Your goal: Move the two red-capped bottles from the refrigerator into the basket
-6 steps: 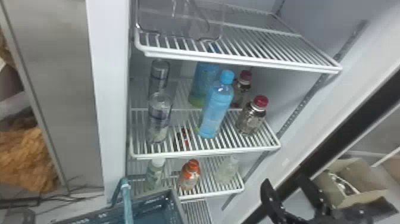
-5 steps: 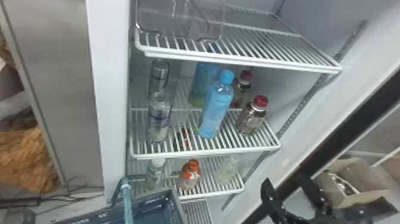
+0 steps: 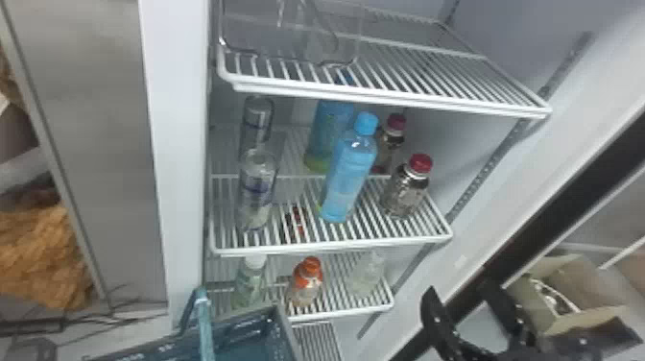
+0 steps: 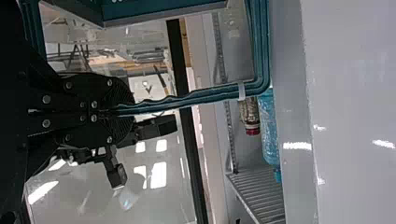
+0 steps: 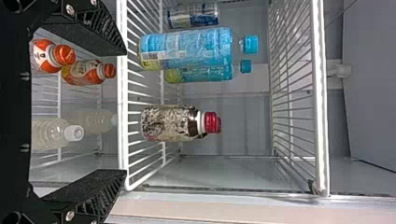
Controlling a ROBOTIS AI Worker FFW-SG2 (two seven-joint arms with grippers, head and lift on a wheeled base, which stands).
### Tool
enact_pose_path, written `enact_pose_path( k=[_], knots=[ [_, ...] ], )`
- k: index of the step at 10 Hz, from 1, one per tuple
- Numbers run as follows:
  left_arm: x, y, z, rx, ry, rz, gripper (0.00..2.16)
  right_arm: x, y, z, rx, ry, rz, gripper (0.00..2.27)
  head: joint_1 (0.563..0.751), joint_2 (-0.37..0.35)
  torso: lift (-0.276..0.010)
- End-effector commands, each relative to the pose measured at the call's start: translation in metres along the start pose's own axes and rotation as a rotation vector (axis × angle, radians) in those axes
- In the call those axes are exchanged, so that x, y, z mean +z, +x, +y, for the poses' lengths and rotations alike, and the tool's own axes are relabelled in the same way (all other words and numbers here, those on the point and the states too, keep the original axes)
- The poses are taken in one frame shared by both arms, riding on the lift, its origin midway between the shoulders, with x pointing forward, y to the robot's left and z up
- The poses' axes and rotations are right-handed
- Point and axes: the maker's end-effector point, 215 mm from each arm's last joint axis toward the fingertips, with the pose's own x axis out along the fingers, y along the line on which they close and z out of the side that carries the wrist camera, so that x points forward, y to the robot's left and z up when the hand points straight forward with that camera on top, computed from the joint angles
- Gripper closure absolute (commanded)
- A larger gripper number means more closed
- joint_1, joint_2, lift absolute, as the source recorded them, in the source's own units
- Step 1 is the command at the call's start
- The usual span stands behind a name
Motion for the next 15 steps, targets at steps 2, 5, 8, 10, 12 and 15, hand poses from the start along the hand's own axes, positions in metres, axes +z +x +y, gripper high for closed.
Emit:
enact_pose_path(
  k=[2, 5, 8, 10, 12, 15],
  knots=[
    [0.001, -0.001, 0.0, -0.001, 0.002, -0.002, 1.2, 0.0, 0.008, -0.004, -0.009, 0.005, -0.014, 0.11, 0.695, -0.35, 0.0],
    [0.001, 0.002, -0.002, -0.005, 0.007, 0.006, 1.2, 0.005, 0.03, -0.006, -0.013, -0.002, -0.037, 0.11, 0.695, -0.35, 0.0],
    [0.001, 0.001, -0.002, -0.004, 0.005, 0.005, 1.2, 0.002, 0.044, -0.012, -0.039, 0.0, -0.02, 0.11, 0.695, -0.35, 0.0],
    [0.001, 0.002, -0.002, -0.004, 0.008, 0.007, 1.2, 0.004, 0.06, -0.014, -0.043, 0.009, -0.026, 0.11, 0.695, -0.35, 0.0],
    [0.003, 0.002, -0.003, -0.005, 0.012, 0.01, 1.2, 0.002, 0.076, -0.017, -0.047, 0.007, -0.026, 0.11, 0.695, -0.35, 0.0],
    [0.003, 0.004, -0.005, -0.012, 0.015, 0.013, 1.2, 0.001, 0.098, -0.016, -0.045, 0.031, -0.022, 0.11, 0.695, -0.35, 0.0]
  ],
)
